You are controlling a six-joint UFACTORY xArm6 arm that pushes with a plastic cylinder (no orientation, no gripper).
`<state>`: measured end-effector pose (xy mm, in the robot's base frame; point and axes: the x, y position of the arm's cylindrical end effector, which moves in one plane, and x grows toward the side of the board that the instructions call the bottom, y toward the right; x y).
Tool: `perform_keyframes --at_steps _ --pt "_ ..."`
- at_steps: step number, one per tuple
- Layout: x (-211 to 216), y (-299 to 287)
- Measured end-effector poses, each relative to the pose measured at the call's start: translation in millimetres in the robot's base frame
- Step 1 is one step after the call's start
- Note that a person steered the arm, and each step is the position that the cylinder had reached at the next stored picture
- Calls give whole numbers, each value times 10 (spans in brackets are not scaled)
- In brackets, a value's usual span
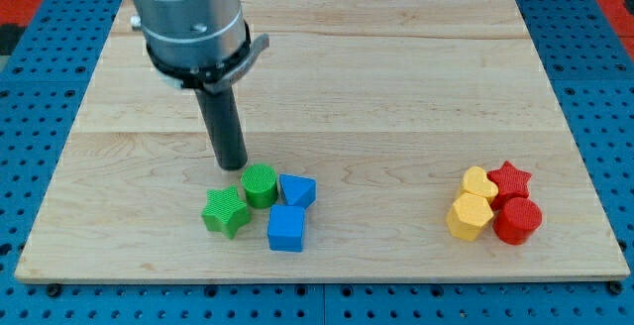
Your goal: Separate the yellow and red blocks
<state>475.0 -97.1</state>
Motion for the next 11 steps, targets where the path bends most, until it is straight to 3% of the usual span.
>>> perform_keyframes --at_steps 1,3,4,5,6,7,8,9,11 --pt "-378 238" --pt "-795 1910" --pt "-719 2990" --pt "-344 3958" --pt "100 4415" --pt "427 4413" --pt "1168 4401" --pt "1407 4233" --pt "1430 3301"
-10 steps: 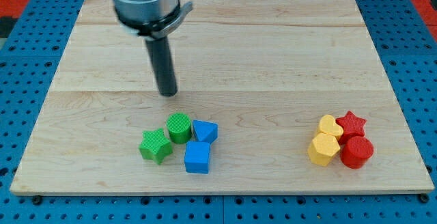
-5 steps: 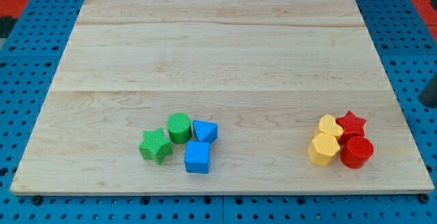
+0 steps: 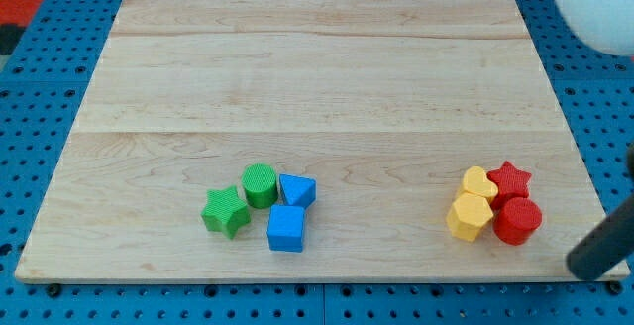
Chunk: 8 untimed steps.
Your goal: Separate the yellow and red blocks
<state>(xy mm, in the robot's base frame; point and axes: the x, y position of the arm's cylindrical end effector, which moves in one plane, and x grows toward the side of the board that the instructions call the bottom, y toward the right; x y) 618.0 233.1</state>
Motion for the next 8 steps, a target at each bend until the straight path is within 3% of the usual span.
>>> perform_keyframes --at_steps 1,3,6,8 --pt "-47 -239" --pt "-548 -538" --pt "-1346 -556" --pt "-1085 -105"
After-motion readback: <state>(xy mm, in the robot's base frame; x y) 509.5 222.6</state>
